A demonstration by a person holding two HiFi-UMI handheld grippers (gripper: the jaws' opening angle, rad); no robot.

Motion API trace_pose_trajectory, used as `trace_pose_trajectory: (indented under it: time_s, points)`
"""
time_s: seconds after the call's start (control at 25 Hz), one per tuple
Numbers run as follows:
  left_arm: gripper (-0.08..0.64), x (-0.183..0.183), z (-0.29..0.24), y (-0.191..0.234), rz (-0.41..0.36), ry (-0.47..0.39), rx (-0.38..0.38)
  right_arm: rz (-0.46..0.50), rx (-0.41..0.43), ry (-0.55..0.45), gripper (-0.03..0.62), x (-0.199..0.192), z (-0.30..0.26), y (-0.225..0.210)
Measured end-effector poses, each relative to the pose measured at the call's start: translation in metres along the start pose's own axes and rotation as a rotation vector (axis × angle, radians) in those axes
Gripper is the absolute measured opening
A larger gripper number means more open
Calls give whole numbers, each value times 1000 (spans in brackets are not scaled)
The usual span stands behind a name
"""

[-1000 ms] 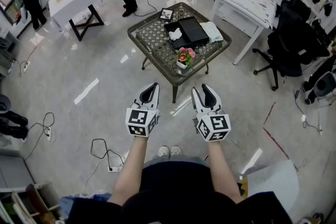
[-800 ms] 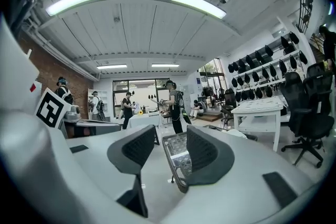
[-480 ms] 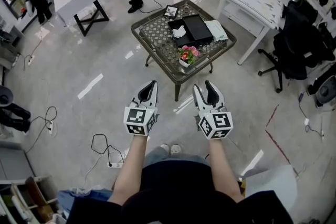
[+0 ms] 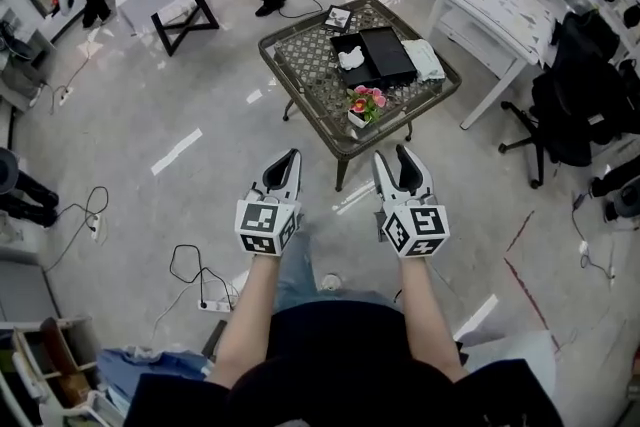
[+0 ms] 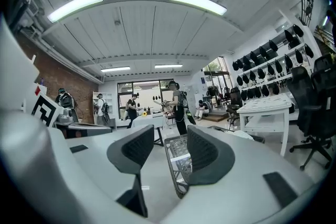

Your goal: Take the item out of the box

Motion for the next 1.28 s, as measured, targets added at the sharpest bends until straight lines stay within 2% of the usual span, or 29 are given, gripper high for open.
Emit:
trace_pose_trajectory:
  time_s: [0.32,0.64,0.88,1.08,1.28]
  points:
    - [18,-2,-37,37,8,7,6,8,5,7,181,-4,-50,-7]
    - [20,1,-127,124,22,50,-55,-10,-77,32,181,-15,-156,-21]
    - [18,18,-200,183,48,86,-120,-16,-148,67,181,-6,-231,-28]
    - [20,36,-252,198,31,114,-203,-40,-208,81,181,5,-273,-43]
    - [20,39,-310,212,-5,157,-307,-57,-270,81,181,4,-318,-60]
Point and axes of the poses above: the fingertips, and each gripper's own axes: z backward along the fingers, y to its left, x out of its top, the point moved 6 cm from there along z, backward along the fingers, and after that the axes turned 6 degrees about z, right-handed, at the moved point
